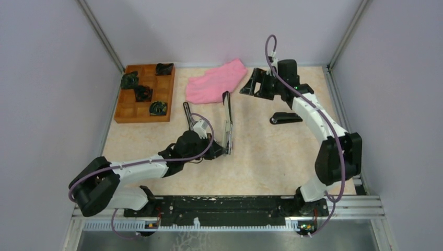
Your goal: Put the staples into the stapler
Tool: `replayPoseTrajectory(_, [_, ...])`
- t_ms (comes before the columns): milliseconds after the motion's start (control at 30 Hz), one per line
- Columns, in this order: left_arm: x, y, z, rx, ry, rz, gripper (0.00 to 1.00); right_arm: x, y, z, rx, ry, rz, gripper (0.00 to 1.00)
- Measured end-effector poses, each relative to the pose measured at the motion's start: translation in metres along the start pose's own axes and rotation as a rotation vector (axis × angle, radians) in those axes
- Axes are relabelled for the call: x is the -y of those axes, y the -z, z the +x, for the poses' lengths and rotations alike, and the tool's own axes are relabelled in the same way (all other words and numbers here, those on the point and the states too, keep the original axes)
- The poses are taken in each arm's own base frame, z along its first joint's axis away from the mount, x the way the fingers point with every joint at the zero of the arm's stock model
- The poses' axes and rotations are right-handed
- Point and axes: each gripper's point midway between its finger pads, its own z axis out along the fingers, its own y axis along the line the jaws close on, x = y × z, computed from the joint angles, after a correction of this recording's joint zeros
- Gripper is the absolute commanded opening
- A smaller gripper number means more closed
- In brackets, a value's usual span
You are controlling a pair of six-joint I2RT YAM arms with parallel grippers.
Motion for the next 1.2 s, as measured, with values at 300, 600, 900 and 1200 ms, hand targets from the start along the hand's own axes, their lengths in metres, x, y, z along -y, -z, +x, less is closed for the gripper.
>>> replayPoseTrajectory(300, [-0.002, -0.008, -0.003, 0.020, 0.072, -0.009, 0.00, -0.019, 0.011, 0.073, -0.058, -0.008, -0.058, 0.82])
replayPoseTrajectory(600, [0.006, -0.010, -0.010, 0.044, 0.117, 0.020, 0.00, -0.025, 0.010, 0.133, -0.122, -0.042, -0.086, 0.69])
replayPoseTrajectory(900, [0.017, -0.011, -0.017, 0.059, 0.137, 0.052, 0.00, -0.030, 0.005, 0.129, -0.074, -0.054, -0.094, 0.57])
replayPoseTrajectory(1200, [0.016, -0.013, -0.014, 0.042, 0.149, 0.052, 0.00, -0.038, 0.001, 0.126, -0.053, -0.042, -0.114, 0.50])
